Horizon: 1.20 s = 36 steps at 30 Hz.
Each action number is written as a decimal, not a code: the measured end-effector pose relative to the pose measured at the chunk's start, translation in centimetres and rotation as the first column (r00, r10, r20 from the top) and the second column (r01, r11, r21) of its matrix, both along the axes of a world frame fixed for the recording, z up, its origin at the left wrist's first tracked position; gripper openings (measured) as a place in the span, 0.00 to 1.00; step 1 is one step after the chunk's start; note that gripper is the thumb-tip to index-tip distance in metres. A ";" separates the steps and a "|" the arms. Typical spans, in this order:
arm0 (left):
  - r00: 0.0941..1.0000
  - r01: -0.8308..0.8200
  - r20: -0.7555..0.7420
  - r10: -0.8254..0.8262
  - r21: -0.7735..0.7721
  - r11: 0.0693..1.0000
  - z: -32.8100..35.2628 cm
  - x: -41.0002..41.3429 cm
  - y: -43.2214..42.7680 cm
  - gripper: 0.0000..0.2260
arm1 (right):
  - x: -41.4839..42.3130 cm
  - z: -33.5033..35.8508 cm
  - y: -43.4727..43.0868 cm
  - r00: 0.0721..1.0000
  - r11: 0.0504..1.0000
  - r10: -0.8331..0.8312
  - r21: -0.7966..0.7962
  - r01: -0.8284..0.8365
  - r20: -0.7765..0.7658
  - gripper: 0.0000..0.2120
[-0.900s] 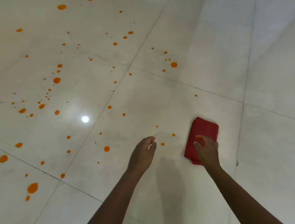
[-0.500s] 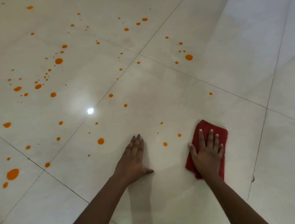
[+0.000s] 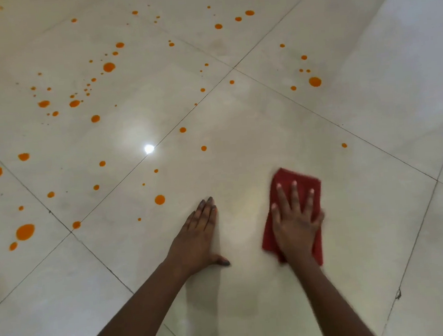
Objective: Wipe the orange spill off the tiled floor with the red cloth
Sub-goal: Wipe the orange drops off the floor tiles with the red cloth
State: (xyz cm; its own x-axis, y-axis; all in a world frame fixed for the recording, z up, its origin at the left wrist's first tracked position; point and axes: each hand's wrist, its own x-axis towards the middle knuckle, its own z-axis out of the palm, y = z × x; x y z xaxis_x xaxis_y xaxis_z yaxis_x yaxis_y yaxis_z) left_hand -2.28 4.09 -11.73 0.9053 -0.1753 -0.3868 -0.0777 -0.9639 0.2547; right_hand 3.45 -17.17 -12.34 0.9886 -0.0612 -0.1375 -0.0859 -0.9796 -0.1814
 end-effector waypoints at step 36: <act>0.871 -0.487 0.037 0.490 -0.075 0.870 -0.6 -9.6 14.7 0.57 | 6.8 -0.5 24.1 0.762 0.760 0.645 -0.054 -0.647 -0.049 0.24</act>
State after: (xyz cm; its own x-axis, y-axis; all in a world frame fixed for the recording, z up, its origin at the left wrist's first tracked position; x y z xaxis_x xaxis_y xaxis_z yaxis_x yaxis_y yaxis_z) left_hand -11.92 18.78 -12.36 0.9001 0.2733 -0.3392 0.3842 -0.8650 0.3228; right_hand 10.26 6.91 -12.88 0.7928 0.5815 -0.1824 0.5682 -0.8135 -0.1240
